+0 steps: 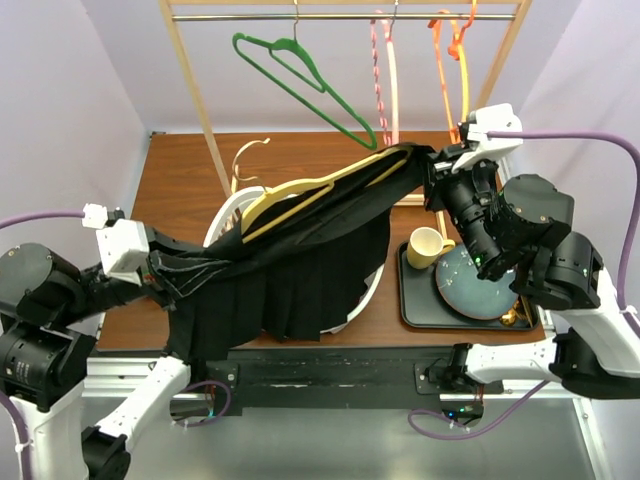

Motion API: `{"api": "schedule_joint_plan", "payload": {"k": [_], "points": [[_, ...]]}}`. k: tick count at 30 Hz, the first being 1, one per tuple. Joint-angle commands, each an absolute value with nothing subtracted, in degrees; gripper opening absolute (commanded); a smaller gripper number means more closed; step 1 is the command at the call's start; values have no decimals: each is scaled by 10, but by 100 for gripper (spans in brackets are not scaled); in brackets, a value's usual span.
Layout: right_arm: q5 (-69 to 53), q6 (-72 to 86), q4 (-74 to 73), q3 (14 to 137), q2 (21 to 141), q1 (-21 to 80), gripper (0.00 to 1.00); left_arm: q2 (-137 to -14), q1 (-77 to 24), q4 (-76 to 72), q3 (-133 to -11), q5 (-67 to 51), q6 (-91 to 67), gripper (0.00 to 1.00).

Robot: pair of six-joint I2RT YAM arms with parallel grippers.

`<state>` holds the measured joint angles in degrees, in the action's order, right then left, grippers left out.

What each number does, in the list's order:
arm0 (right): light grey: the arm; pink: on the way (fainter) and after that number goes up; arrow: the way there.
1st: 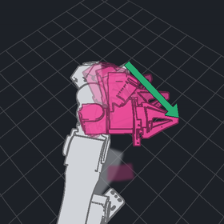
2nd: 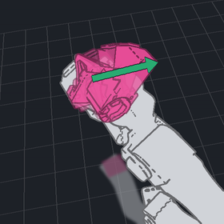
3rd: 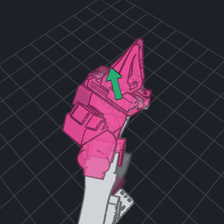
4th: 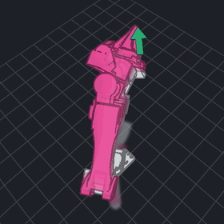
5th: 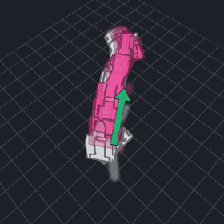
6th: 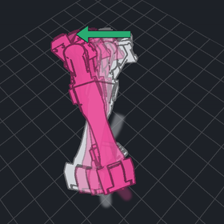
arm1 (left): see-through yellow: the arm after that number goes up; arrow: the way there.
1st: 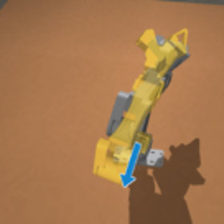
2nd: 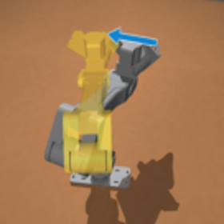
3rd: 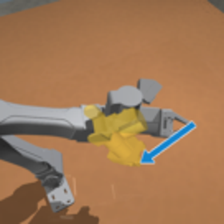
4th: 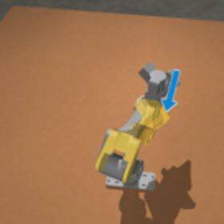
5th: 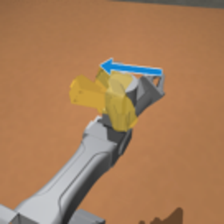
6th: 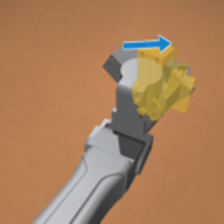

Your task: Remove the skirt from the hanger

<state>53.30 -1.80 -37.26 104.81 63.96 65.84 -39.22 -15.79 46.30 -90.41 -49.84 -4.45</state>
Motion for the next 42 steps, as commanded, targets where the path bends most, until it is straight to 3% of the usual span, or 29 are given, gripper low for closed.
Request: {"api": "schedule_joint_plan", "payload": {"k": [1, 9, 21, 34, 36, 37, 38, 40, 42], "points": [[635, -26, -463, 1112, 667, 642, 0, -374, -178, 366, -982, -525, -34, 0], [527, -4, -528, 1230, 724, 642, 0, -357, -179, 337, -975, -506, -34, 0], [318, 58, -344, 943, 593, 642, 0, -348, -179, 229, -912, -334, -111, 0], [173, 129, -289, 839, 620, 642, 0, -385, -179, 40, -834, -265, -227, 0], [162, 127, -303, 858, 635, 642, 15, -400, -179, 43, -828, -269, -226, 0], [156, 122, -324, 869, 636, 642, 27, -405, -179, 49, -825, -273, -226, 0], [140, 120, -336, 881, 638, 642, 50, -411, -179, 54, -818, -281, -222, 0], [128, 111, -373, 924, 634, 642, 66, -412, -179, 82, -805, -299, -210, 0], [119, 105, -387, 952, 617, 642, 71, -402, -179, 102, -794, -274, -193, 0]]}}
